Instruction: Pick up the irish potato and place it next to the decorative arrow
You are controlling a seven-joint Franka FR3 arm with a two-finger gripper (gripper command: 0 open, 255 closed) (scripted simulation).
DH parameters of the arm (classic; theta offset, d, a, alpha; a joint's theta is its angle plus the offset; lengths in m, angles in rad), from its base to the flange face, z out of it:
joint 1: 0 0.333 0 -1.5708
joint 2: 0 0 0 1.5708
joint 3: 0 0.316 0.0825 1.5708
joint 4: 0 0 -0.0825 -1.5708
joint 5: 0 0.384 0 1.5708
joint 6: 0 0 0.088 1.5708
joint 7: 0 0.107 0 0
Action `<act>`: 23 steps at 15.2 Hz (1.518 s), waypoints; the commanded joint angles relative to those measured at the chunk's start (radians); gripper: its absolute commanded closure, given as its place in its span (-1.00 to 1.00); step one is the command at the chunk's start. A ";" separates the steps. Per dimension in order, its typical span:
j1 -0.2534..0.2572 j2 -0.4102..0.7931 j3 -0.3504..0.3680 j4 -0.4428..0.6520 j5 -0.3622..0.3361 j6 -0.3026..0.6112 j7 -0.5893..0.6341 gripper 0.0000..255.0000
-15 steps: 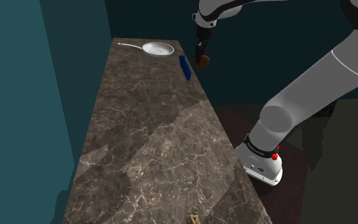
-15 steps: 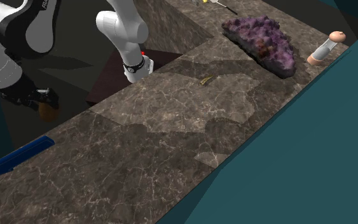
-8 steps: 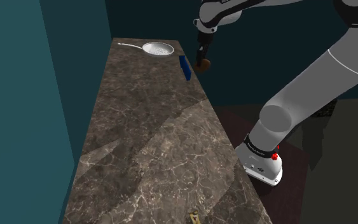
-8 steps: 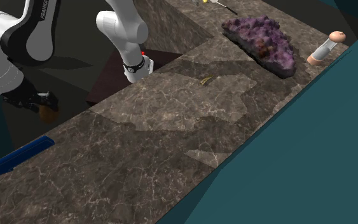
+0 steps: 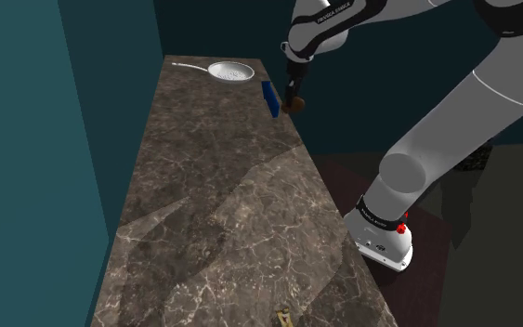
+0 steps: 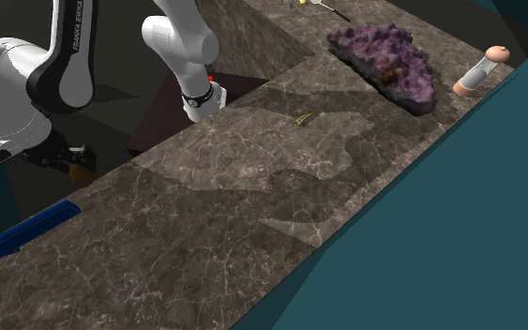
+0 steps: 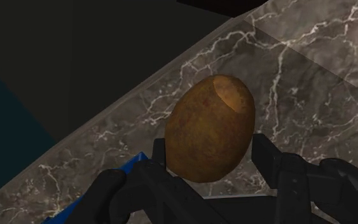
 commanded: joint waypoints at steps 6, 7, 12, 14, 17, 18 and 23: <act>0.000 0.051 -0.002 -0.049 -0.001 0.101 0.006 1.00; 0.000 0.060 -0.002 -0.054 -0.002 0.115 0.006 1.00; -0.001 0.108 -0.003 -0.079 -0.002 0.188 0.009 1.00; -0.001 0.129 -0.004 -0.087 -0.002 0.217 0.010 1.00; -0.001 0.145 -0.004 -0.093 -0.002 0.238 0.010 1.00; -0.001 0.145 -0.004 -0.093 -0.002 0.238 0.010 1.00; -0.001 0.145 -0.005 -0.093 -0.002 0.238 0.010 1.00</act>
